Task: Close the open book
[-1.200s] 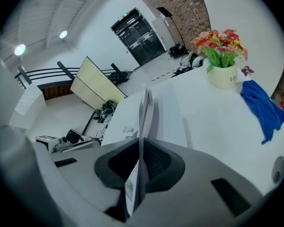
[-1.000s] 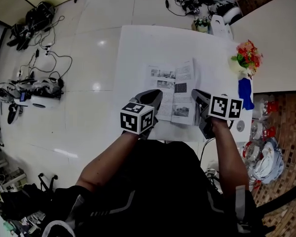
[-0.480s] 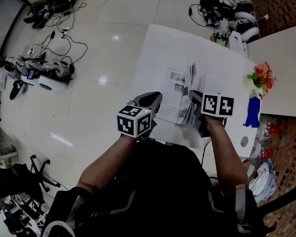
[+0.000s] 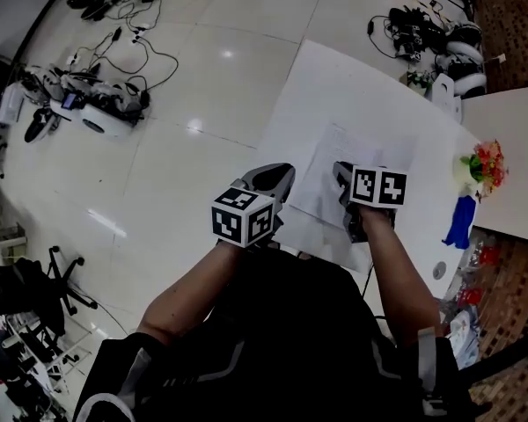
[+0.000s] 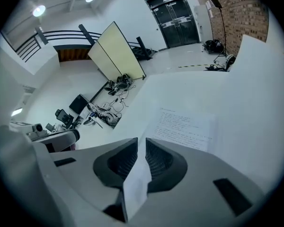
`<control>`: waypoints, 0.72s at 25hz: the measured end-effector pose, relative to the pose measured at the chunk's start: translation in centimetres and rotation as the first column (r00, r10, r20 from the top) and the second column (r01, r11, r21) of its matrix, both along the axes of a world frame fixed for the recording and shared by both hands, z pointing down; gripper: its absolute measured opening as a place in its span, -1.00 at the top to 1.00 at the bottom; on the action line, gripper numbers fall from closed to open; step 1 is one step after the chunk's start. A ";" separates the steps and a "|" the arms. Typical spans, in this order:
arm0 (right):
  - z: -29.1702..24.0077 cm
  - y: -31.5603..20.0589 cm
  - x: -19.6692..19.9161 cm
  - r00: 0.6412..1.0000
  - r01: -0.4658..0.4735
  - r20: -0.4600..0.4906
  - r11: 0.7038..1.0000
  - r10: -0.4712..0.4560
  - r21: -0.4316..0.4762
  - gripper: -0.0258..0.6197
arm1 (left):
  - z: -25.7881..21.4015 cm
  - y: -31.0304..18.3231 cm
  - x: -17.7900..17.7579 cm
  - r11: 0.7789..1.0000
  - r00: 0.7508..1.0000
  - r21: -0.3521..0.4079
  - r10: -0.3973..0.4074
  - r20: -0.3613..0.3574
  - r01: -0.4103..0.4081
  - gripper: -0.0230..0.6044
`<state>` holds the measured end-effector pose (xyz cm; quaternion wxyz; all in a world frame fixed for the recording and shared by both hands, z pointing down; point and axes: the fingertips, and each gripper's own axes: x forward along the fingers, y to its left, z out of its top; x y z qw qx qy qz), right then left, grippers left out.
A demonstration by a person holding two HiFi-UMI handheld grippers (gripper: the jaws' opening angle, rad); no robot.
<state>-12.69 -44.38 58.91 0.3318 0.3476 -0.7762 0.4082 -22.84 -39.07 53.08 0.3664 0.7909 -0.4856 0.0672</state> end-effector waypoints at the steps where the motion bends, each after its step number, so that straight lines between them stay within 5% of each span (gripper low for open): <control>1: -0.3 0.1 -0.3 1.000 0.002 0.007 1.000 -0.002 0.005 0.82 | 0.1 0.0 -0.3 1.000 1.000 -0.001 -0.002 0.000 0.002 0.90; 8: -5.2 -0.7 1.6 0.995 -0.087 0.059 0.990 0.081 0.110 0.82 | 0.1 -0.3 0.0 0.999 0.999 -0.004 0.054 -0.010 -0.054 0.90; 14: -7.1 -1.0 9.8 0.964 -0.257 0.109 0.955 0.243 0.150 0.82 | -0.4 -1.1 4.9 0.985 0.985 0.006 0.174 -0.003 -0.174 0.90; 18: -6.9 -0.1 12.8 0.956 -0.274 0.148 0.954 0.255 0.125 0.82 | -0.5 -0.8 8.7 0.973 0.973 0.002 0.231 0.005 -0.231 0.90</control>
